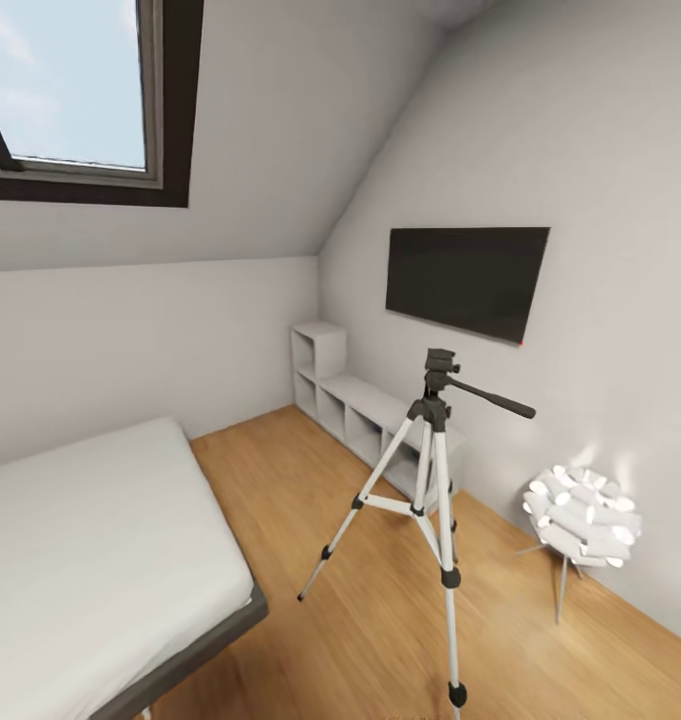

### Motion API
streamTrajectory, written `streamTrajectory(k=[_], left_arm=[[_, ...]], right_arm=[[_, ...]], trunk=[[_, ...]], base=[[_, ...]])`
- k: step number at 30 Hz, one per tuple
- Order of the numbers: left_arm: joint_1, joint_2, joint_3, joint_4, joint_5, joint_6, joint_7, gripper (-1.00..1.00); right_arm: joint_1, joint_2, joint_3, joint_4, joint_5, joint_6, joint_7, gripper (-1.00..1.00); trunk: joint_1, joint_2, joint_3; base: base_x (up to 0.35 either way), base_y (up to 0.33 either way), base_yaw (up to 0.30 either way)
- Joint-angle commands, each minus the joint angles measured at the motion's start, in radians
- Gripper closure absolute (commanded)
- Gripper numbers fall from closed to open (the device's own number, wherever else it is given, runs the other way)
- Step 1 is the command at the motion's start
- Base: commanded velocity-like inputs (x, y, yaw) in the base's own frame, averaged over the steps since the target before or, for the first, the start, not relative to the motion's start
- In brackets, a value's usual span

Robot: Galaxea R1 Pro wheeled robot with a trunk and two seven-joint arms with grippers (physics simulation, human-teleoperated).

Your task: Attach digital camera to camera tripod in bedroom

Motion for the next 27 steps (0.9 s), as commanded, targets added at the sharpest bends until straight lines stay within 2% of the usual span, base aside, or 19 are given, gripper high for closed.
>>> streamTrajectory(k=[1, 20, 27], left_arm=[[0.0, 0.0, -0.009, 0.0, 0.006, -0.002, 0.002, 1.0], [0.0, 0.0, -0.008, 0.0, 0.006, -0.002, 0.002, 1.0], [0.0, 0.0, -0.008, 0.0, 0.006, -0.002, 0.002, 1.0]], right_arm=[[-0.001, -0.001, -0.008, 0.003, 0.009, -0.005, 0.001, -1.0], [-0.001, -0.001, -0.009, 0.003, 0.009, -0.005, 0.001, -1.0], [-0.001, -0.002, -0.007, 0.003, 0.01, -0.007, 0.002, -1.0]], trunk=[[0.0, -0.001, 0.0], [0.0, -0.001, 0.0], [0.0, -0.001, 0.0]], base=[[0.0, 0.0, -0.286], [0.0, 0.0, -0.283], [0.003, 0.0, -0.082]])
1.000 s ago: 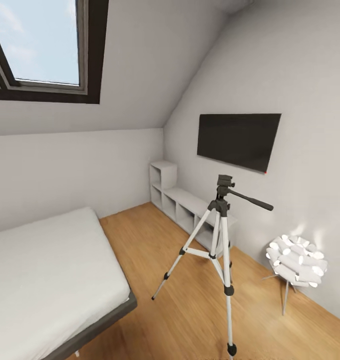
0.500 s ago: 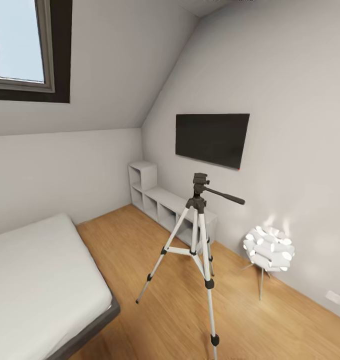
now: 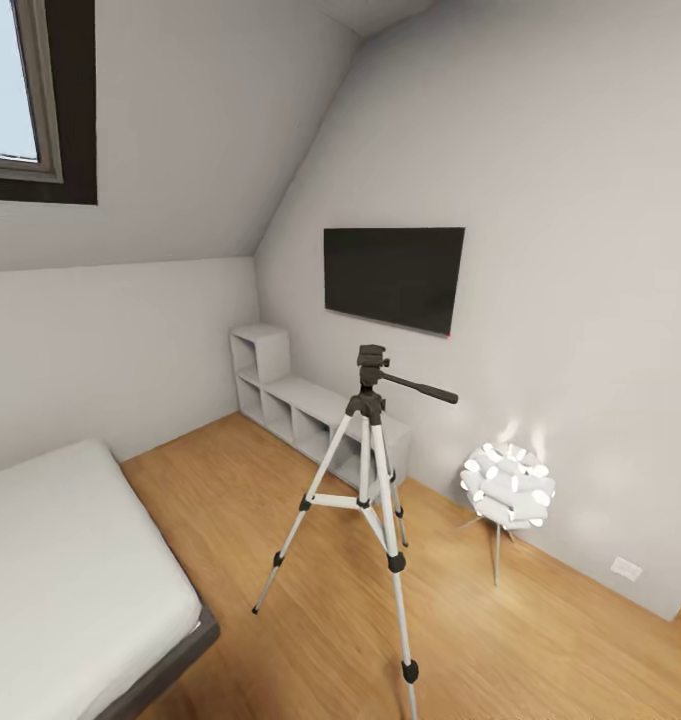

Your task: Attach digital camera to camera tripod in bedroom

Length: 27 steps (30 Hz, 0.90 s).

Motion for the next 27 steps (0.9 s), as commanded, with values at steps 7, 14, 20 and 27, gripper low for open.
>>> streamTrajectory(k=[7, 14, 20, 27], left_arm=[[0.0, 0.0, -0.01, 0.001, 0.006, 0.004, 0.001, 1.0], [0.0, 0.0, -0.01, 0.0, 0.006, 0.005, -0.001, 1.0], [0.0, 0.0, -0.01, 0.001, 0.005, 0.005, -0.001, 1.0], [0.0, 0.0, -0.01, 0.0, 0.005, 0.004, -0.001, 1.0]], right_arm=[[-0.001, -0.002, -0.008, 0.003, 0.01, -0.007, 0.002, -1.0], [-0.001, -0.002, -0.008, 0.003, 0.012, -0.009, 0.002, -1.0], [-0.001, -0.002, -0.008, 0.003, 0.012, -0.012, 0.002, -1.0], [-0.001, -0.001, -0.008, 0.003, 0.01, -0.011, 0.002, -1.0]], trunk=[[0.0, -0.001, 0.0], [0.0, -0.001, 0.0], [0.0, -0.001, 0.0], [0.0, -0.001, 0.0]], base=[[0.204, 0.043, -0.003], [0.31, 0.081, 0.0], [0.317, 0.086, 0.0], [0.279, 0.11, -0.014]])
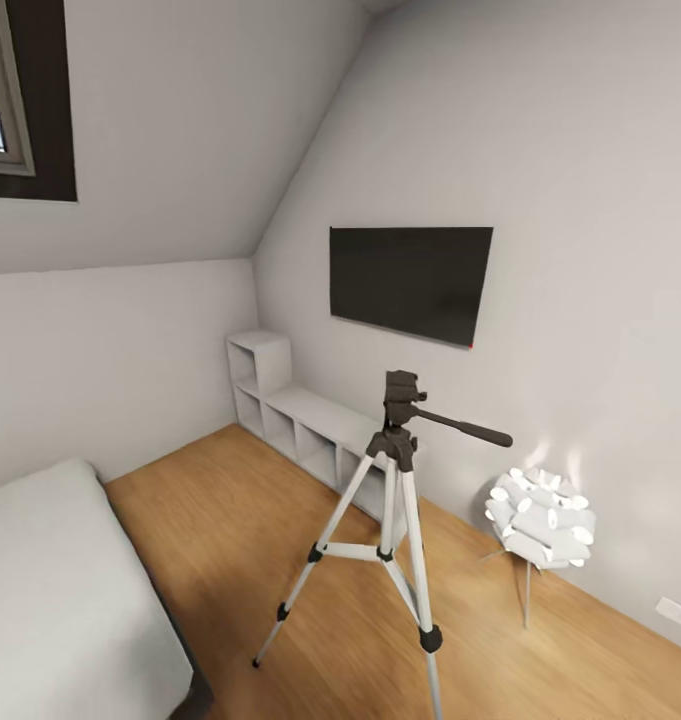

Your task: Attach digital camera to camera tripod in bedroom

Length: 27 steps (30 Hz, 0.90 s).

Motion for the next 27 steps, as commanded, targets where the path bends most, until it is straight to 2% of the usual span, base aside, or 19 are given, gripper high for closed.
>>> streamTrajectory(k=[1, 18, 27], left_arm=[[0.0, 0.0, -0.009, 0.0, 0.006, -0.002, 0.002, 1.0], [0.0, -0.005, -0.008, 0.001, 0.008, -0.002, 0.002, 1.0], [0.0, -0.005, -0.007, 0.001, 0.008, -0.002, 0.002, 1.0]], right_arm=[[-0.001, 0.0, -0.009, 0.003, 0.008, -0.003, 0.001, -1.0], [-0.001, 0.0, -0.009, 0.003, 0.007, 0.003, 0.001, -1.0], [-0.001, -0.001, -0.009, 0.002, 0.008, -0.001, 0.001, -1.0]], trunk=[[0.0, -0.001, 0.0], [0.0, -0.001, 0.0], [0.0, -0.001, 0.0]], base=[[0.071, 0.034, -0.148], [0.008, 0.004, -0.23], [0.0, 0.0, -0.062]])
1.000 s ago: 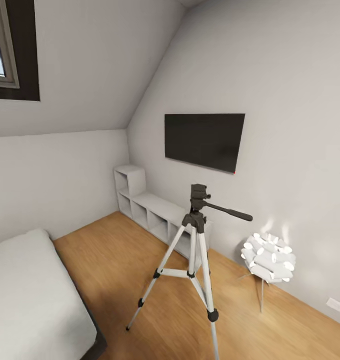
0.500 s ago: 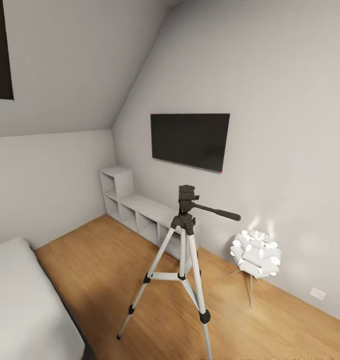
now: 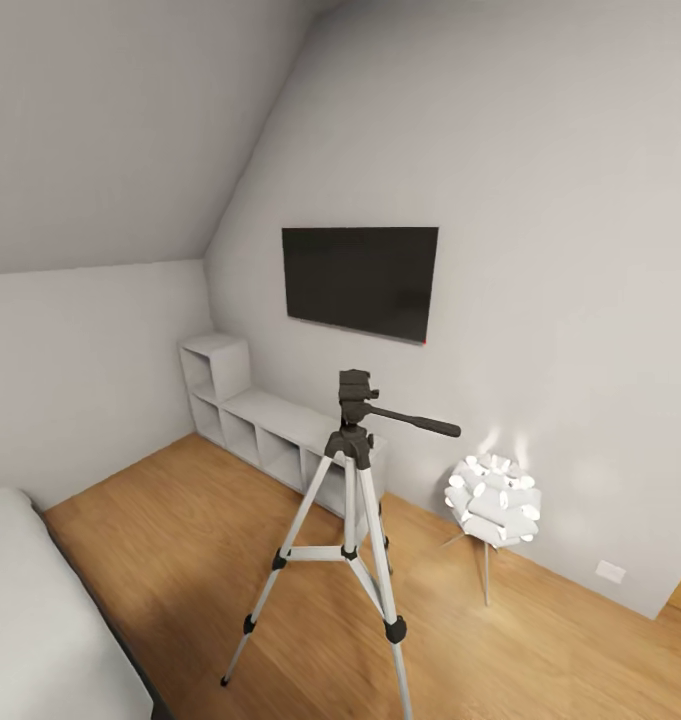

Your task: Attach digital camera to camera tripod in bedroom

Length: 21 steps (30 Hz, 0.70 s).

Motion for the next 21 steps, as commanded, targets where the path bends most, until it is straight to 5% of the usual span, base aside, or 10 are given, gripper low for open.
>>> streamTrajectory(k=[1, 21], left_arm=[[0.0, 0.0, -0.009, 0.0, 0.006, -0.001, 0.002, 1.0], [0.0, 0.0, -0.009, 0.0, 0.006, -0.001, 0.002, 1.0]], right_arm=[[-0.001, -0.001, -0.008, 0.003, 0.009, -0.006, 0.001, -1.0], [-0.001, -0.003, -0.008, 0.002, 0.01, -0.01, 0.001, -1.0]], trunk=[[0.0, -0.001, 0.0], [0.0, -0.001, -0.007]], base=[[0.0, 0.0, -0.004], [0.0, 0.0, 0.0]])
